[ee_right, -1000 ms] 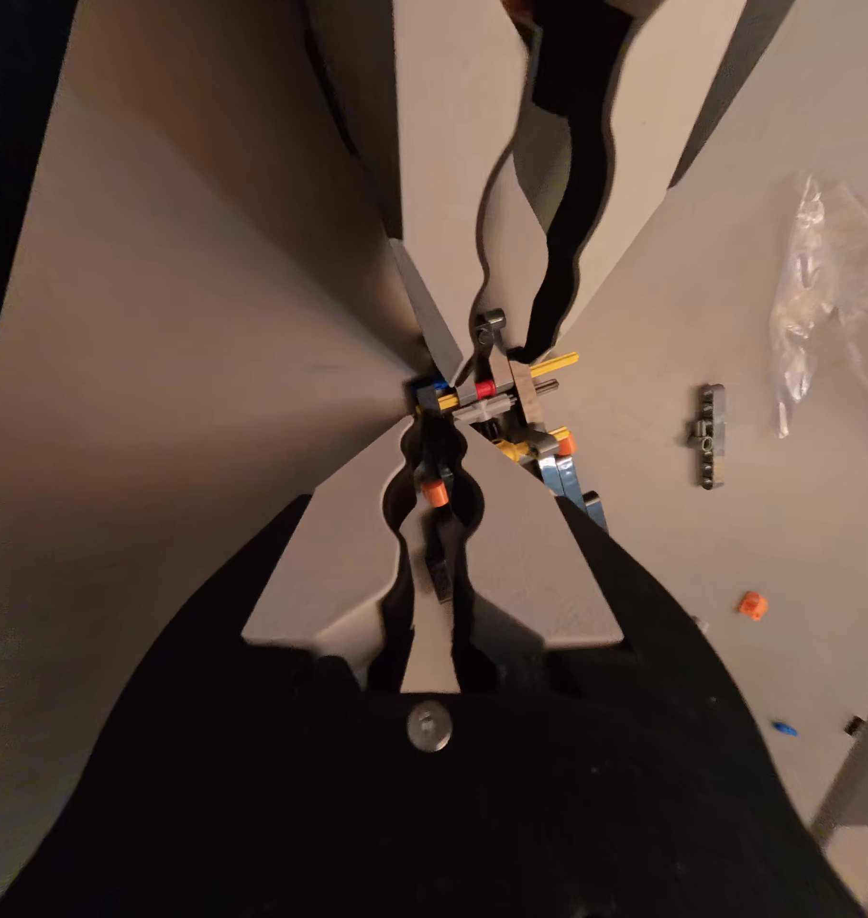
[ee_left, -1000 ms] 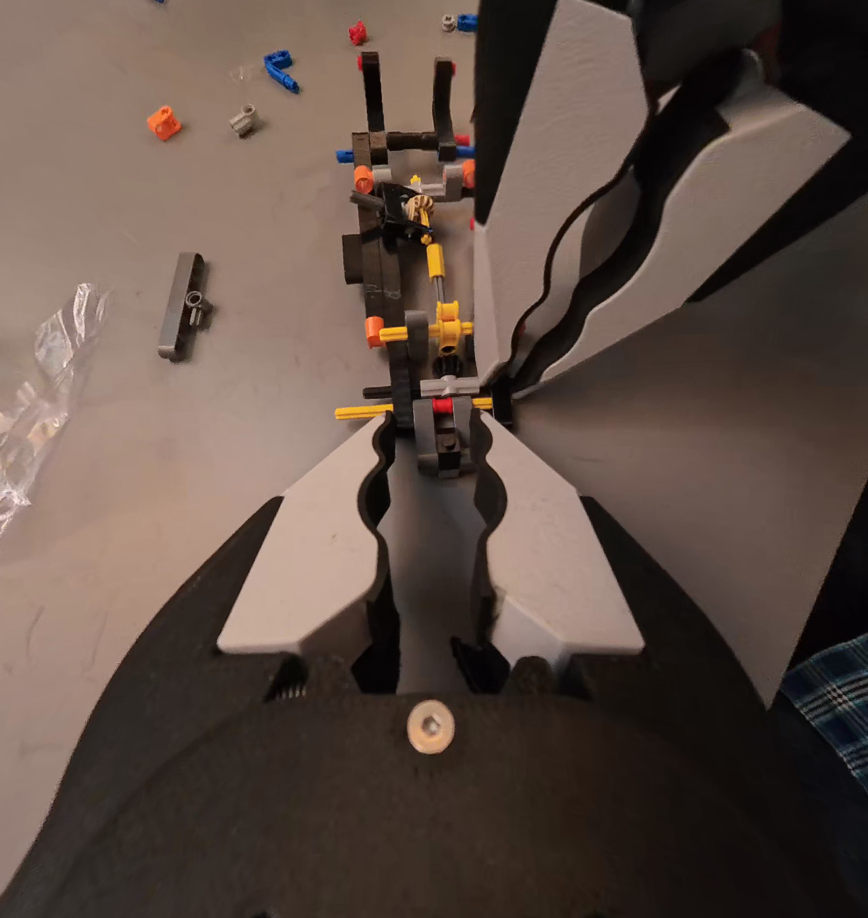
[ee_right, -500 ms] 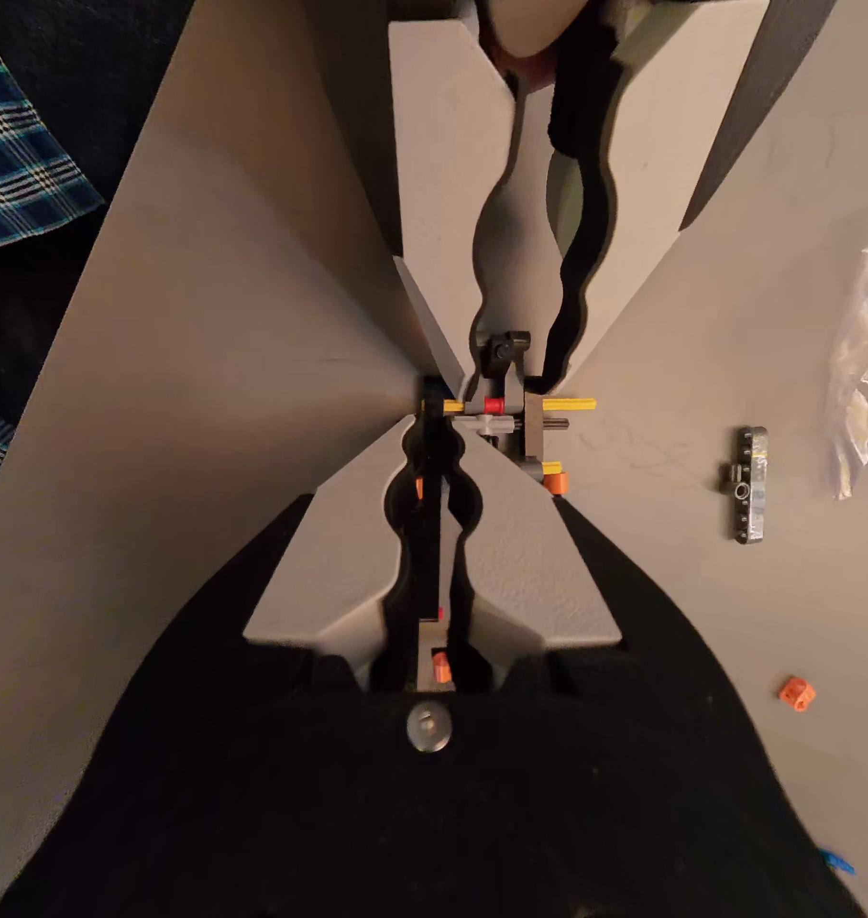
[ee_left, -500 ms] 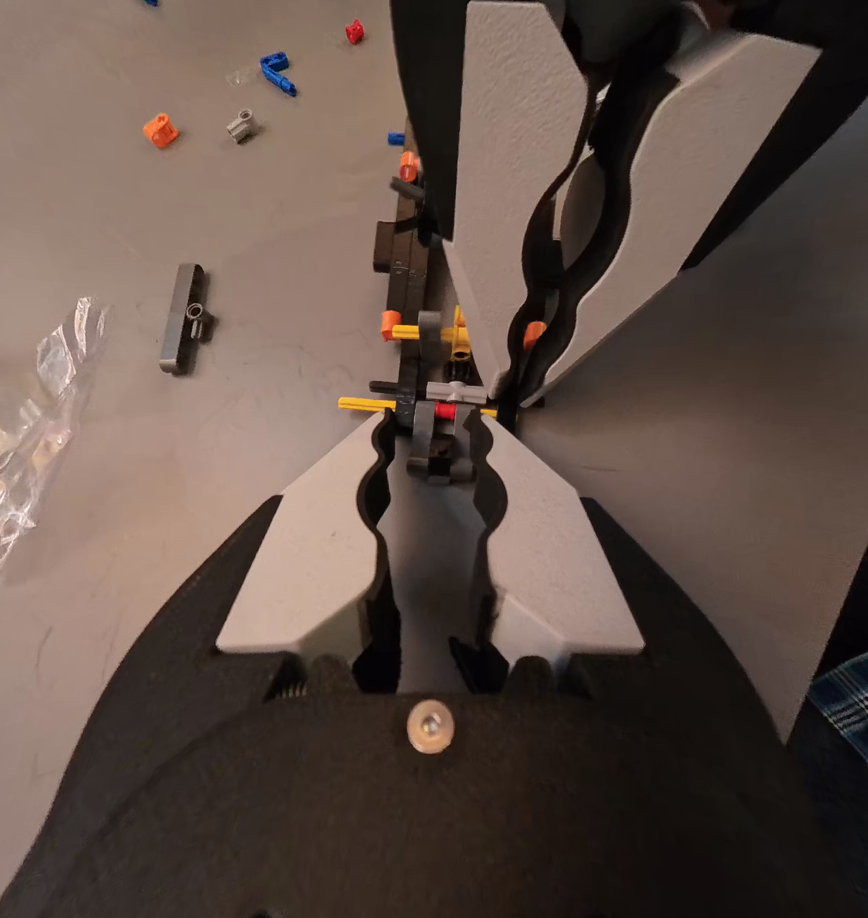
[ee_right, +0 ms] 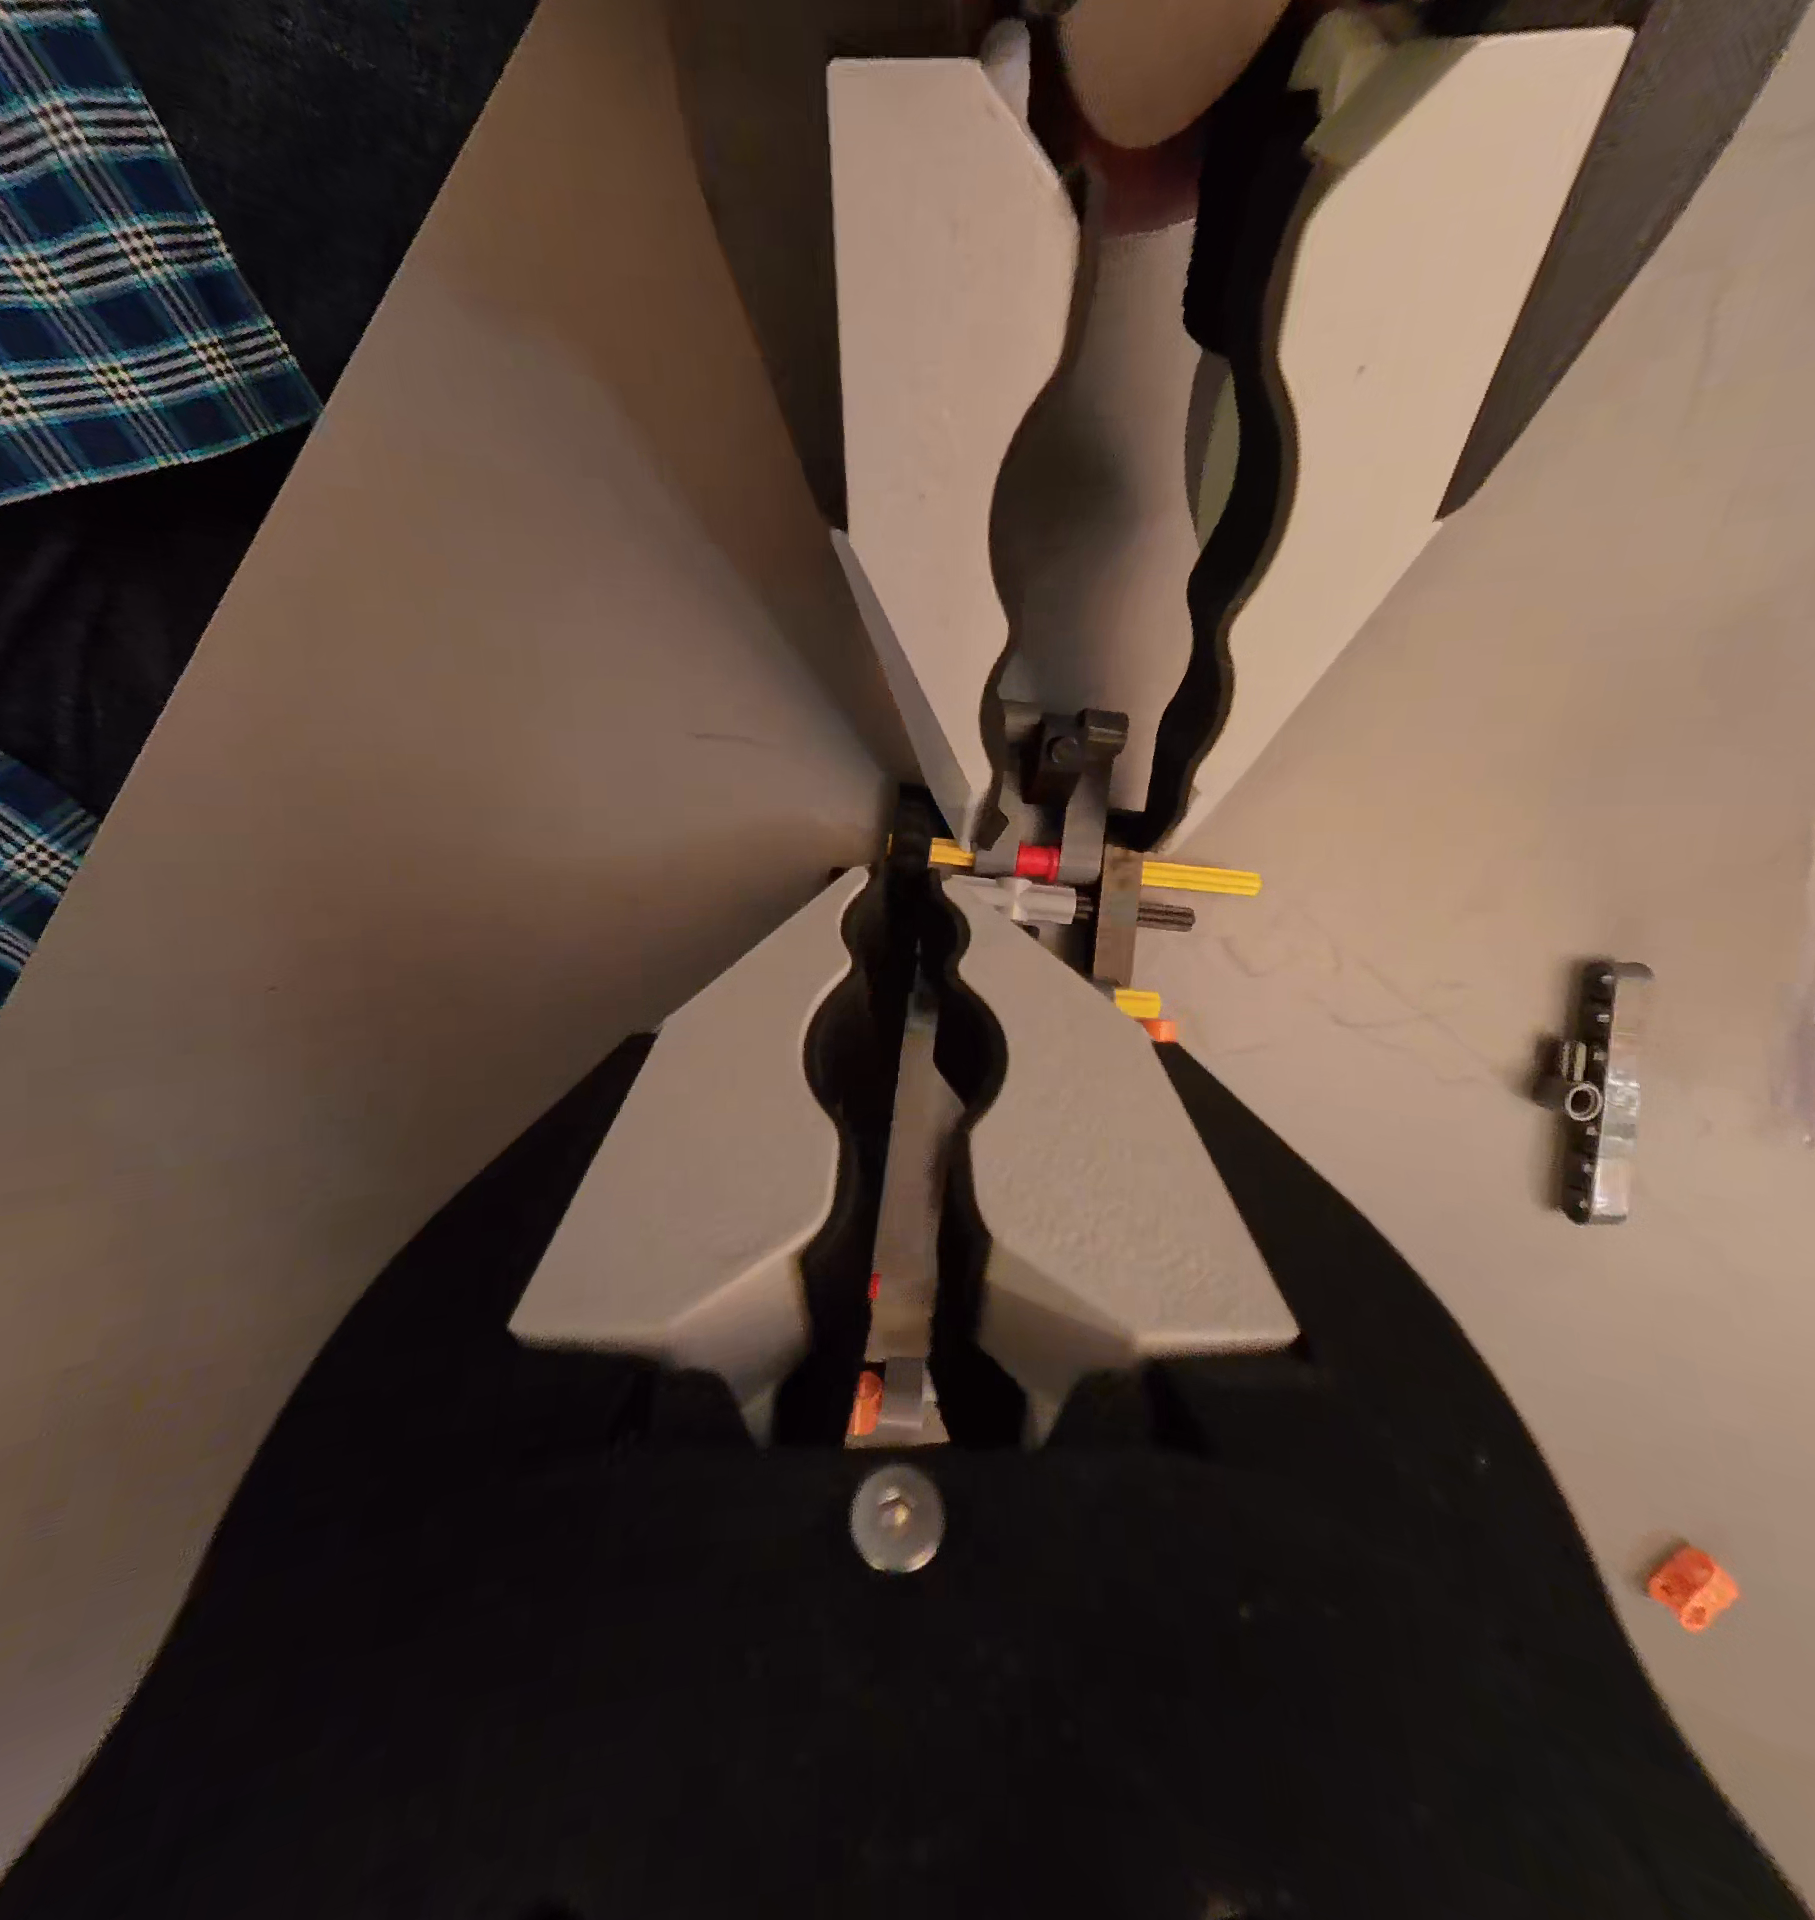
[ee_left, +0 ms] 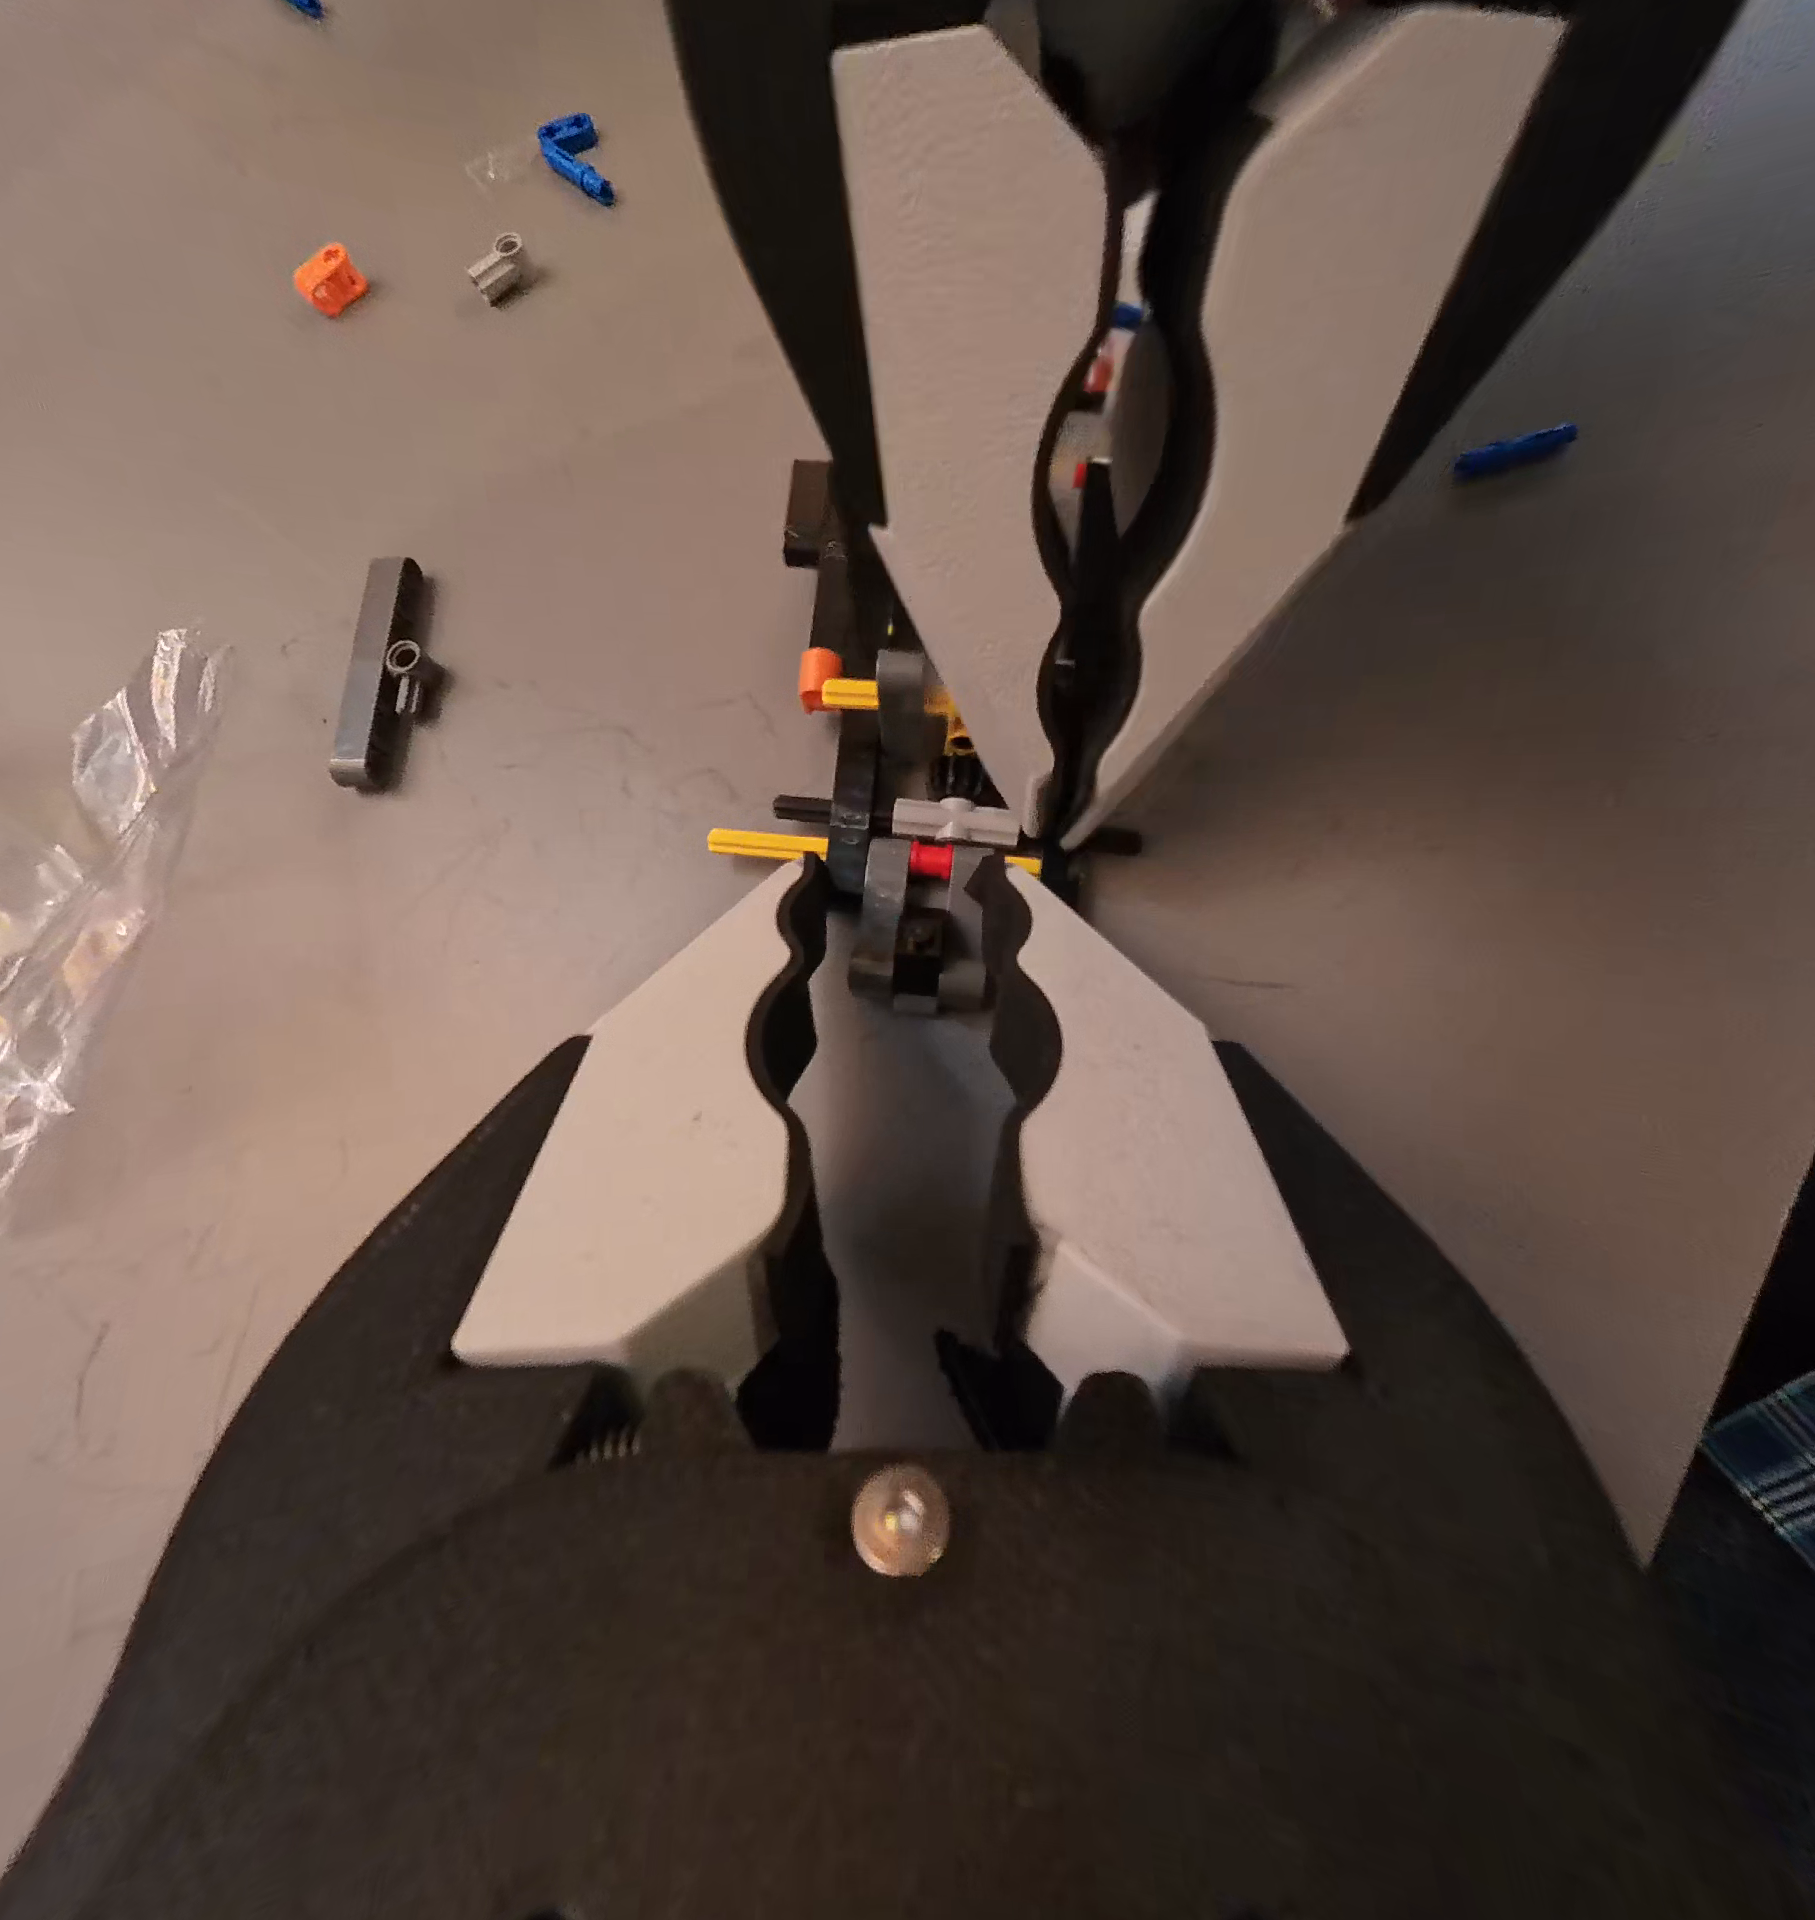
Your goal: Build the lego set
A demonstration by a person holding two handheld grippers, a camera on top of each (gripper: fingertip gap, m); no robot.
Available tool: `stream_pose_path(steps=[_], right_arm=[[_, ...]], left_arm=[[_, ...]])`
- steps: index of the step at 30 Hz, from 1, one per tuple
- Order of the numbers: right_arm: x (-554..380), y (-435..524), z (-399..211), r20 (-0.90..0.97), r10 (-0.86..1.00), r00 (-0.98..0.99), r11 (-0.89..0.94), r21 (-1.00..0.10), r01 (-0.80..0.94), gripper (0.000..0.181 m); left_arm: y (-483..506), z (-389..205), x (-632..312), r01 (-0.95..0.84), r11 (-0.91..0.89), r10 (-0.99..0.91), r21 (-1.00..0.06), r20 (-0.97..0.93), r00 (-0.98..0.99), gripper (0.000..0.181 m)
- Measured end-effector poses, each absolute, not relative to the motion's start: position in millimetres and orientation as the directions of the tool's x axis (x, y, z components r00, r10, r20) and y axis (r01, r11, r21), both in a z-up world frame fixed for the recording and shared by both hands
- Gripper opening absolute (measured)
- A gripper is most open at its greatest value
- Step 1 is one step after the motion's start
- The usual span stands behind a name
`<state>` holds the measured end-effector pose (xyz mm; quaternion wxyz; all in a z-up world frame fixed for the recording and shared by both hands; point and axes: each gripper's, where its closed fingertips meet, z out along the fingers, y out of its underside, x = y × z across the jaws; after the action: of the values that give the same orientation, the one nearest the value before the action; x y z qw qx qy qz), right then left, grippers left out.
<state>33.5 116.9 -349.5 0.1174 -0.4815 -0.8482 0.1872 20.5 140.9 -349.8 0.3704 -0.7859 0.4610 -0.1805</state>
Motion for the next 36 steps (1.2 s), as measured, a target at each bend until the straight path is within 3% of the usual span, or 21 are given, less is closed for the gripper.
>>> stream_pose_path(steps=[5,10,16,26,36], right_arm=[[33,118,-349,-0.025,0.855,-0.518,0.459,-0.428,0.778,0.000],[31,117,-348,0.053,0.880,-0.472,0.453,-0.393,0.800,0.000],[41,113,-346,0.103,0.924,-0.368,0.379,-0.372,0.847,0.014],[50,119,-351,0.370,0.880,-0.297,0.359,-0.110,0.927,0.024],[53,123,-352,0.456,0.849,-0.266,0.324,-0.055,0.944,0.016]], left_arm=[[141,-350,21,-0.590,-0.302,-0.859,-0.749,-0.055,0.509,0.029],[142,-350,21,-0.582,-0.318,-0.859,-0.748,-0.031,0.511,0.028],[142,-349,23,-0.579,-0.320,-0.862,-0.750,-0.023,0.507,0.028],[144,-349,26,-0.581,-0.320,-0.848,-0.748,-0.047,0.528,0.028],[144,-349,25,-0.585,-0.312,-0.843,-0.749,-0.065,0.534,0.028]])
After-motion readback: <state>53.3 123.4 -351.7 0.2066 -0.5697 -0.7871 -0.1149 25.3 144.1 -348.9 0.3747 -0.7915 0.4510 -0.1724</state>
